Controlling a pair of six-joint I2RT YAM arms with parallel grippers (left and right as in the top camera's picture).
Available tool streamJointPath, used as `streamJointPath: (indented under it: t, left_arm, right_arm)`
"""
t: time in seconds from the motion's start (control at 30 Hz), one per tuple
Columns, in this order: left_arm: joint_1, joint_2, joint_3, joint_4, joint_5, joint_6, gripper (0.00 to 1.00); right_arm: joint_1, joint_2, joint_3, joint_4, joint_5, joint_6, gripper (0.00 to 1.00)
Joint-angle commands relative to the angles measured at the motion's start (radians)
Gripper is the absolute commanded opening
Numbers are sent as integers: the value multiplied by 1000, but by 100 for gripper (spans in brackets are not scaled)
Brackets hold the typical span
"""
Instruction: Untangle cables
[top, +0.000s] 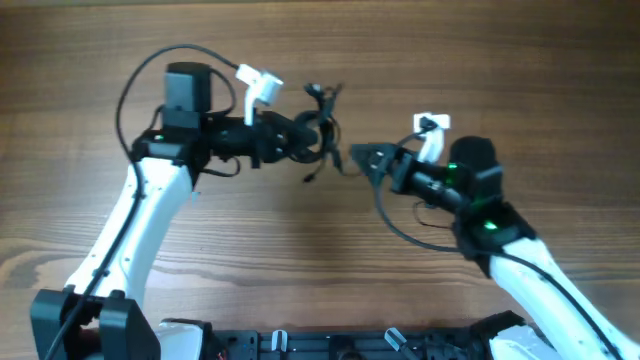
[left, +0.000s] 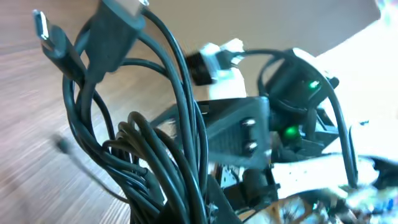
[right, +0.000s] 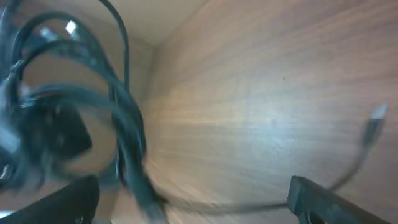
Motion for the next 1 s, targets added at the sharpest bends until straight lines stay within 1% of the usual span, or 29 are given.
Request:
streamJointPath:
  t: [0.0,0.07,0.13,0.17,0.27,0.33,0.37,0.4,0.43,0.5,0.6,0.63,0.7,0.8,0.83,0.9,0.93,0.97]
  left_arm:
    - [31,-24,9,2,96,-61,4]
    - [-2,-24,9,2,162,-61,4]
    - [-35,-24,9,2,207,-61,4]
    - [-67,-24,9,2,246,-61,4]
    - [-141,-24,9,2,259,-61,4]
    - [-186,-24,9,4,254,-61,4]
    - [-194,-24,9,5,251,-61,4]
    - [-202,-24,9,6,251,-61,4]
    - [-216,-24,9,5,251,-61,4]
    - [-249,-24,9,5,251,-61,4]
    - [-296,-24,8,5,251,-61,4]
    - [-318,-24,9,5,251,-61,4]
    - [-342,-24,9,5,251,-61,4]
    - [-357,-24,9,5,252,-61,4]
    - [-357,-24,9,3,252,-64,4]
    - [-357,-24,9,4,253,-88,4]
    - [-357,-24,8,5,253,-88,4]
    - [-356,-24,8,5,252,-87,4]
  right_arm:
    - [-134,-93,2,-58,-90,-331,100]
    - [-147,-83,2,-14,-114,-443,100]
    - [-147,-59,2,80,-260,-487,100]
    - [-147,-37,2,156,-335,-490,100]
    - [-147,-2,2,259,-368,-478,100]
    - [-147,6,2,304,-437,-478,99]
    - [-147,6,2,306,-438,-478,100]
    - [-147,6,2,305,-414,-477,98]
    - [-147,6,2,306,-334,-440,96]
    - [-147,6,2,314,-137,-320,95]
    - [-147,15,2,352,66,-195,95]
    - [-147,27,2,401,85,-161,96]
    - [-147,55,2,483,85,-157,98]
    - [-147,95,2,531,96,-168,99]
    - [-147,111,2,507,158,-190,99]
    - [-152,142,2,405,393,-178,99]
    - [-168,145,2,340,482,-97,99]
    - [-211,143,2,268,518,2,99]
